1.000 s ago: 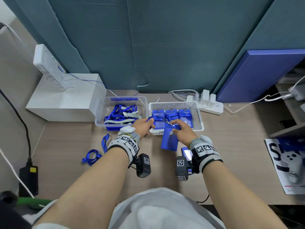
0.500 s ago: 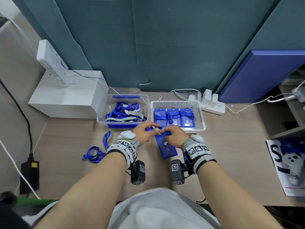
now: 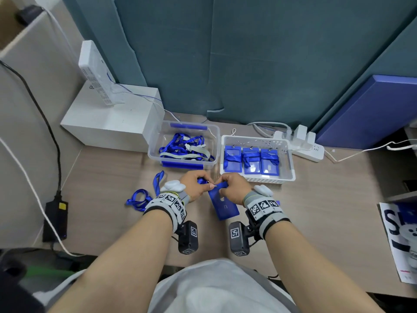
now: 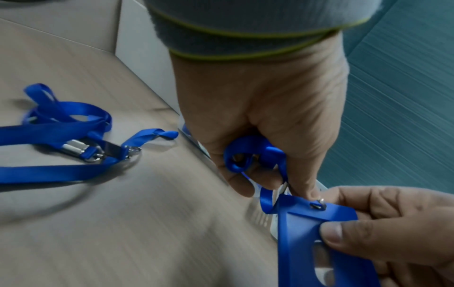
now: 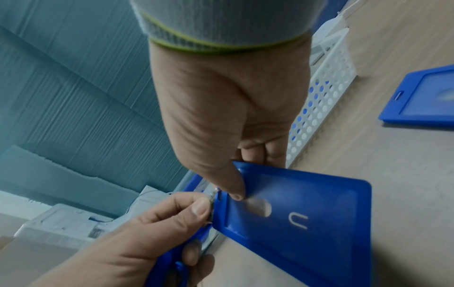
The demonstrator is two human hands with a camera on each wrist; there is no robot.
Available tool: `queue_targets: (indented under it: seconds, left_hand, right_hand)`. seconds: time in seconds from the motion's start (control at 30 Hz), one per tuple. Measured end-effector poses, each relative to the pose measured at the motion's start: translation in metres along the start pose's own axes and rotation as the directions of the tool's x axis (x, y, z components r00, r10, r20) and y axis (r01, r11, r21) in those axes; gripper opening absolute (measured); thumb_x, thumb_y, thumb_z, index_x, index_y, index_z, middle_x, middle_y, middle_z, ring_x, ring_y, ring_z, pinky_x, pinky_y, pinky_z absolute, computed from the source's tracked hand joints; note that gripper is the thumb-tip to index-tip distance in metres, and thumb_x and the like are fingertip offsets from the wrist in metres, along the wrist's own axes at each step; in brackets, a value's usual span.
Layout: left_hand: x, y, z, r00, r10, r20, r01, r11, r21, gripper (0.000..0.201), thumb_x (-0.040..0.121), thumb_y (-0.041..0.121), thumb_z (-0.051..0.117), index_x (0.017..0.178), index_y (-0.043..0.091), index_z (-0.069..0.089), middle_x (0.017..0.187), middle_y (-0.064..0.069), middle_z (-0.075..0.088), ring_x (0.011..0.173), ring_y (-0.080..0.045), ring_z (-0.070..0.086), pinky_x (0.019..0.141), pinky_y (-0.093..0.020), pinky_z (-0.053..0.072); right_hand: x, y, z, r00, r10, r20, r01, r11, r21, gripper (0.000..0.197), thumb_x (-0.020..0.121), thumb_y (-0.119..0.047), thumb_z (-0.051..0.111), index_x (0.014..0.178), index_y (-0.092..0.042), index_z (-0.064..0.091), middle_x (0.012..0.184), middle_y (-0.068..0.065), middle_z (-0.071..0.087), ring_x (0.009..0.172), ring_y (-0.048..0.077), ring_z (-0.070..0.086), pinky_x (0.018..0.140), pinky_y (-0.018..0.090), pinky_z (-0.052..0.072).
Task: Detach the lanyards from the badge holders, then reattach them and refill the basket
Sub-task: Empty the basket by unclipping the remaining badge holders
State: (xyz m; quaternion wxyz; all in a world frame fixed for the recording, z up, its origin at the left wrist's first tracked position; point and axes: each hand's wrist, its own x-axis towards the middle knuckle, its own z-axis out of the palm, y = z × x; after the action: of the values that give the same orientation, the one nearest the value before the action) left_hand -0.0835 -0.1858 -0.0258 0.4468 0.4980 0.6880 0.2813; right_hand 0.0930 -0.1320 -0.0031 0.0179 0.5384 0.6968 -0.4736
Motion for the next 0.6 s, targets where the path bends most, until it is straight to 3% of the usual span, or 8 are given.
queue_targets:
  seconds: [0.1, 0.17, 0.23, 0.3, 0.5, 0.6]
  left_hand:
    - [-0.006, -0.015, -0.009, 0.996, -0.08, -0.046, 0.081, 0.996, 0.032, 0.009, 0.079, 0.028, 0.078, 0.078, 0.025, 0.069, 0.071, -0.004, 0.069, 0.06, -0.02, 0.06, 0.066, -0.037, 0.056]
    - [-0.013, -0.022, -0.016, 0.991, -0.111, -0.073, 0.114, 0.993, 0.031, 0.008, 0.079, 0.027, 0.075, 0.076, 0.027, 0.068, 0.071, -0.003, 0.071, 0.063, -0.025, 0.066, 0.066, -0.035, 0.057]
    - [-0.019, -0.027, -0.022, 0.989, -0.115, -0.095, 0.117, 0.993, 0.013, 0.01, 0.08, 0.021, 0.073, 0.074, 0.025, 0.068, 0.075, -0.005, 0.074, 0.065, -0.021, 0.069, 0.069, -0.032, 0.057]
    - [-0.026, -0.032, -0.031, 0.988, -0.099, -0.117, 0.105, 0.993, 0.049, 0.011, 0.08, 0.017, 0.073, 0.073, 0.023, 0.068, 0.076, -0.002, 0.073, 0.066, -0.016, 0.067, 0.068, -0.024, 0.053]
    - [-0.036, -0.058, -0.054, 0.969, -0.118, -0.217, 0.164, 0.965, 0.204, 0.015, 0.076, 0.031, 0.076, 0.069, 0.035, 0.063, 0.078, 0.013, 0.065, 0.074, -0.009, 0.06, 0.062, -0.02, 0.041]
    - [-0.039, -0.068, -0.063, 0.967, -0.114, -0.229, 0.161, 0.967, 0.199, 0.014, 0.076, 0.033, 0.078, 0.069, 0.033, 0.065, 0.079, 0.014, 0.065, 0.077, -0.01, 0.062, 0.07, -0.026, 0.048]
  right_hand:
    - [0.003, -0.012, 0.013, 1.0, 0.001, -0.016, -0.001, 1.0, -0.007, 0.025, 0.07, -0.008, 0.072, 0.086, -0.019, 0.056, 0.076, 0.003, 0.066, 0.068, 0.019, 0.058, 0.055, 0.028, 0.042]
    - [0.007, -0.02, 0.021, 1.0, 0.004, -0.011, -0.004, 1.0, 0.003, 0.028, 0.068, -0.009, 0.072, 0.086, -0.018, 0.052, 0.078, 0.007, 0.069, 0.071, 0.023, 0.062, 0.058, 0.033, 0.05]
    - [0.011, -0.024, 0.029, 1.0, -0.003, 0.006, 0.003, 1.0, -0.003, 0.03, 0.064, -0.015, 0.071, 0.087, -0.016, 0.052, 0.082, 0.012, 0.073, 0.078, 0.03, 0.069, 0.068, 0.043, 0.058]
    - [0.019, -0.026, 0.039, 0.999, -0.016, 0.031, 0.017, 0.999, -0.03, 0.03, 0.066, -0.02, 0.072, 0.088, -0.014, 0.054, 0.08, 0.01, 0.073, 0.081, 0.031, 0.07, 0.074, 0.048, 0.059]
    - [0.02, -0.052, 0.066, 0.997, -0.04, 0.062, 0.04, 0.999, -0.002, 0.024, 0.076, -0.01, 0.072, 0.094, -0.004, 0.057, 0.069, 0.004, 0.073, 0.063, 0.02, 0.064, 0.071, 0.042, 0.057]
    - [0.023, -0.061, 0.076, 0.997, -0.037, 0.065, 0.039, 0.999, -0.027, 0.024, 0.071, -0.012, 0.075, 0.087, -0.011, 0.057, 0.073, 0.009, 0.074, 0.067, 0.03, 0.065, 0.07, 0.044, 0.056]
